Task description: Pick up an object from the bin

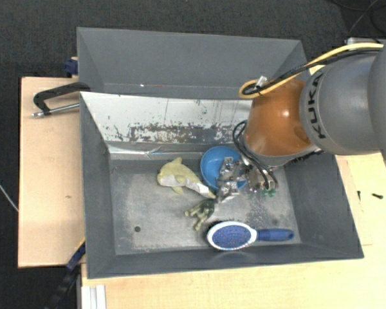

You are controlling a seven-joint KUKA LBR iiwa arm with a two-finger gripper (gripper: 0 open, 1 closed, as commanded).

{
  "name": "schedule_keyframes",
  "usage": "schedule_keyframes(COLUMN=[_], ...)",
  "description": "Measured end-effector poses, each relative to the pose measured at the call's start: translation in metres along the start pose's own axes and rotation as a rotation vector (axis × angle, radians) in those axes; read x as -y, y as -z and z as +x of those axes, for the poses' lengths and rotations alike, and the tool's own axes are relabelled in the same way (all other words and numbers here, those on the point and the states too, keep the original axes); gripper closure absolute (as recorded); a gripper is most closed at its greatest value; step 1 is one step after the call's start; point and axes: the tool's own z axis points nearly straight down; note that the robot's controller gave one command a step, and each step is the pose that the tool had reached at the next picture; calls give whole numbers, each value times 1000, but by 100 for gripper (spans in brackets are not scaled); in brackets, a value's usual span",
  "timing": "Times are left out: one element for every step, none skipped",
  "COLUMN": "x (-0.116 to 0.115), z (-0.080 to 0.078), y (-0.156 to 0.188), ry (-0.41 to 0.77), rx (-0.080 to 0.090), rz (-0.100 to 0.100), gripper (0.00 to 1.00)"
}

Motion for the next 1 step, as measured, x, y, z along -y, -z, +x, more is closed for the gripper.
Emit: schedule_keyframes(x=[35], z=[5], y=[156], ry=[190], rx=[0], rz=[2], gripper=[100])
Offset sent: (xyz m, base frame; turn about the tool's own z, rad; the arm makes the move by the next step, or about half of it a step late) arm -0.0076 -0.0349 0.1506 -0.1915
